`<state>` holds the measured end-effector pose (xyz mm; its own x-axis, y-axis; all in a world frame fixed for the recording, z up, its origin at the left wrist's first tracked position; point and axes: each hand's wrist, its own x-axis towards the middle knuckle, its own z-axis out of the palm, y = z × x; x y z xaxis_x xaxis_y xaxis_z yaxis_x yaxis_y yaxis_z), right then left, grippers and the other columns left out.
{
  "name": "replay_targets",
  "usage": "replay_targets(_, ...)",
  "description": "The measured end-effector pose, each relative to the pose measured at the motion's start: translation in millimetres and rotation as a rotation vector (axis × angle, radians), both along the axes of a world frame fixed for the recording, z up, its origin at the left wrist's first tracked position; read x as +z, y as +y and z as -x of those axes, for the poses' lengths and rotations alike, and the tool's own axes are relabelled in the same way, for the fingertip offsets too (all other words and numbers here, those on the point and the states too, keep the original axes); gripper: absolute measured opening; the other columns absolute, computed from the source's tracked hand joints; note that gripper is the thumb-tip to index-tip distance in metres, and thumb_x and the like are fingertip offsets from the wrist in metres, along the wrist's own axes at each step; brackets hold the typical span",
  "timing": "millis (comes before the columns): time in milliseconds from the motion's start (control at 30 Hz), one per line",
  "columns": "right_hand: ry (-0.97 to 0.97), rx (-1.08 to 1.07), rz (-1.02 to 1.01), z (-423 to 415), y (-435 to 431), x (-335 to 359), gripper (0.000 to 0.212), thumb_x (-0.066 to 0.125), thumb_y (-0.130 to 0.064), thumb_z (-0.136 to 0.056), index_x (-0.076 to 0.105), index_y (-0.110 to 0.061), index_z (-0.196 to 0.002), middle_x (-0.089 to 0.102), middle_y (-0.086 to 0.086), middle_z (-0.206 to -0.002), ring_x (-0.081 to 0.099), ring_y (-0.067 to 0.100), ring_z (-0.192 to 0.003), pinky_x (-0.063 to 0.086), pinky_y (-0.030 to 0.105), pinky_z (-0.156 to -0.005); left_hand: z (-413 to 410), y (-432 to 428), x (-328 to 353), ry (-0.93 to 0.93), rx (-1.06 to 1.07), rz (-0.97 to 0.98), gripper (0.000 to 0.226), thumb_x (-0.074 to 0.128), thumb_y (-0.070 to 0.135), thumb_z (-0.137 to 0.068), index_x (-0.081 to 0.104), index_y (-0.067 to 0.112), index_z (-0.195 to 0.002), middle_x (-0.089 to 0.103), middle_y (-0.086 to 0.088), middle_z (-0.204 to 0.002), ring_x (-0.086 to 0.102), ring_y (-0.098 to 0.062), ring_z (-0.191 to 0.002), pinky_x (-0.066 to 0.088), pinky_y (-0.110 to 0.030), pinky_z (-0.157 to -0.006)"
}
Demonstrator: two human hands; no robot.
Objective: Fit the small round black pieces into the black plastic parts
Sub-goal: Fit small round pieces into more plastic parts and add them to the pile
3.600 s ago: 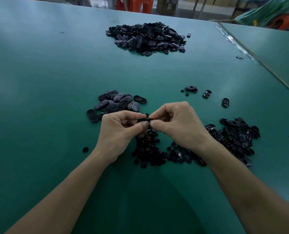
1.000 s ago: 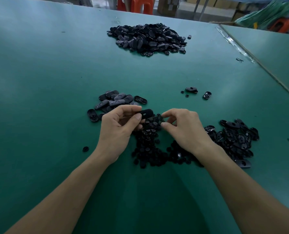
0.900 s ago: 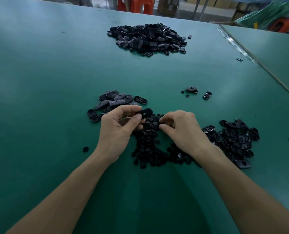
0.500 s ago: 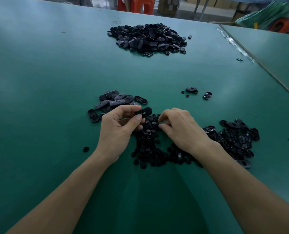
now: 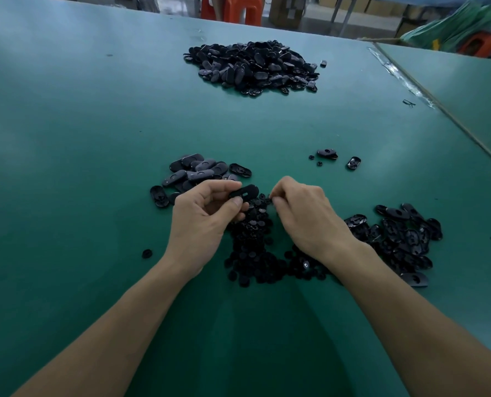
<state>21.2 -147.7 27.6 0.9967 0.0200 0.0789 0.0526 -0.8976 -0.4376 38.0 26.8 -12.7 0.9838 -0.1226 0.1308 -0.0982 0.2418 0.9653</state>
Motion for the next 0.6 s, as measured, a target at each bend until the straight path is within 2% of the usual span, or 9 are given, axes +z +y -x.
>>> replay_targets(167, -0.101, -0.082, -0.283, 3, 2, 11, 0.013, 0.066, -0.013, -0.088, 0.063, -0.021, -0.078, 0.065, -0.009, -0.072, 0.061, 0.006, -0.068, 0.048, 0.015, -0.06, 0, 0, 0, 0.008, -0.001, 0.005, 0.022, 0.065, -0.009, -0.089, 0.072, 0.008, -0.1, 0.076, -0.007, -0.087, 0.075, -0.021, -0.081, 0.058, -0.024, -0.073)
replay_targets(233, -0.111, -0.092, -0.377, 4, 2, 18, 0.013, 0.071, -0.01, -0.083, 0.067, -0.022, -0.081, 0.067, -0.009, -0.071, 0.062, 0.004, -0.066, 0.048, 0.012, -0.061, 0, 0, 0, 0.013, -0.002, 0.0, 0.023, 0.066, -0.009, -0.089, 0.073, 0.01, -0.1, 0.076, -0.007, -0.088, 0.075, -0.021, -0.081, 0.058, -0.023, -0.073)
replay_targets(333, -0.061, -0.072, -0.449, 5, 0, 23, 0.023, 0.07, -0.01, -0.087, 0.072, -0.026, -0.103, 0.067, -0.009, -0.073, 0.061, 0.0, -0.063, 0.047, 0.012, -0.064, 0, 0, -1, 0.008, -0.002, -0.026, 0.026, 0.068, -0.009, -0.088, 0.073, 0.014, -0.099, 0.077, -0.005, -0.087, 0.076, -0.022, -0.082, 0.058, -0.023, -0.073)
replay_targets(367, -0.05, -0.061, -0.445, 5, 1, 24, 0.023, 0.069, -0.01, -0.088, 0.073, -0.026, -0.103, 0.068, -0.01, -0.071, 0.061, -0.002, -0.063, 0.047, 0.012, -0.064, -1, 0, -1, 0.007, -0.003, -0.034, 0.028, 0.068, -0.009, -0.088, 0.073, 0.015, -0.099, 0.077, -0.005, -0.086, 0.076, -0.022, -0.082, 0.058, -0.023, -0.074)
replay_targets(533, -0.028, -0.067, -0.497, 8, 8, 25, 0.015, 0.072, -0.009, -0.087, 0.073, -0.023, -0.083, 0.073, -0.003, -0.07, 0.071, 0.006, -0.068, 0.06, 0.03, -0.074, -1, 0, -2, 0.009, -0.005, -0.047, 0.031, 0.068, -0.011, -0.086, 0.073, 0.016, -0.099, 0.078, -0.006, -0.085, 0.076, -0.022, -0.081, 0.059, -0.025, -0.075)
replay_targets(600, -0.053, -0.069, -0.489, 8, 11, 24, 0.012, 0.076, -0.011, -0.085, 0.076, -0.022, -0.083, 0.073, -0.007, -0.073, 0.069, 0.005, -0.07, 0.058, 0.026, -0.075, -1, 0, -2, 0.006, -0.007, -0.051, 0.031, 0.068, -0.011, -0.086, 0.073, 0.016, -0.1, 0.078, -0.006, -0.085, 0.076, -0.023, -0.081, 0.059, -0.026, -0.075)
